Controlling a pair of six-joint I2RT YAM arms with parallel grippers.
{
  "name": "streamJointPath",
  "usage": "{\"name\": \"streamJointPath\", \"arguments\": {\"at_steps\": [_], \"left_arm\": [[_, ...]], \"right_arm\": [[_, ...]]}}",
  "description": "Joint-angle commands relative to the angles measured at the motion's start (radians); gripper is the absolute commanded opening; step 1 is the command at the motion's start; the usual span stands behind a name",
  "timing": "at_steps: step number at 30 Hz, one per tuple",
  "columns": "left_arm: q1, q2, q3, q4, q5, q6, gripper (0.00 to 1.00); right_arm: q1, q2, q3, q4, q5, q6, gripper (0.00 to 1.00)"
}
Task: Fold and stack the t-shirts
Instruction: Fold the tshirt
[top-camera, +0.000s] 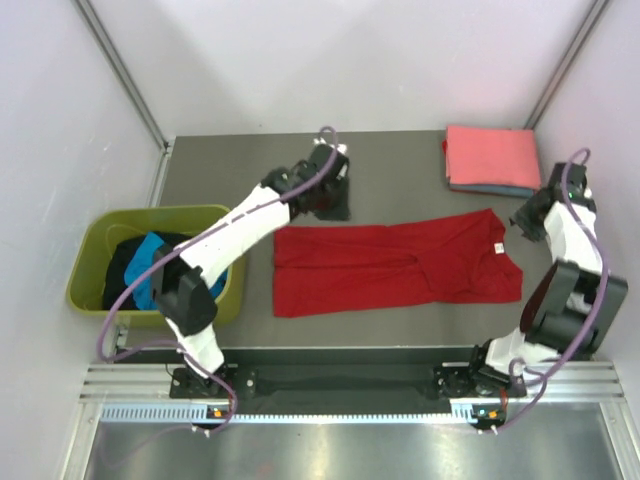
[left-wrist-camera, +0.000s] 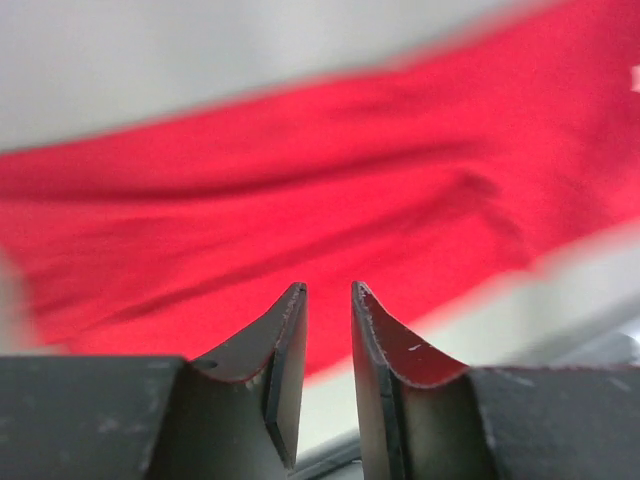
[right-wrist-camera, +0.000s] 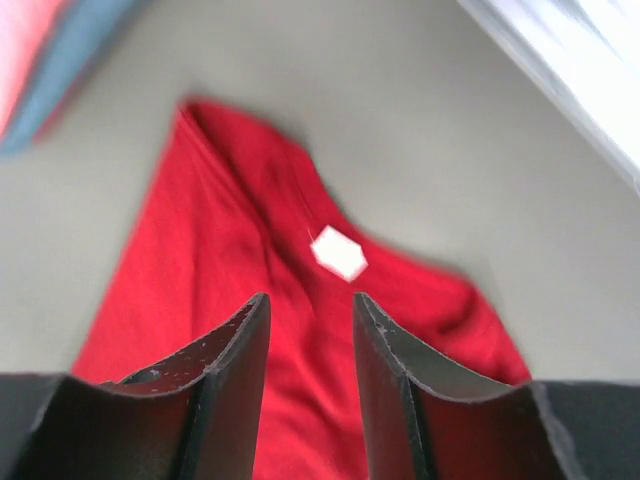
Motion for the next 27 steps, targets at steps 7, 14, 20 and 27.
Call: {"name": "streamJointPath", "arguments": {"at_steps": [7, 14, 20, 27], "left_arm": [[-0.201, 0.044, -0.242, 0.579, 0.325, -0.261, 0.28], [-0.304, 0.26, -0.126, 0.679, 0.355, -0.301, 0.31], [-0.346, 0.343, -0.098, 0.74, 0.357, -0.322, 0.33], [-0.355, 0.395, -0.084, 0.8, 0.369, -0.342, 0.36]], "right_arm": [[-0.077, -0.243, -0.333, -0.125, -0.138, 0.076, 0.38], [-0.094, -0.246, -0.399, -0.181, -0.073, 0.101, 0.39], [-0.114, -0.219, -0.435, -0.129, -0.115, 0.11, 0.4], [-0.143, -0.228, -0.461, -0.067, -0.136, 0.105, 0.4]]}}
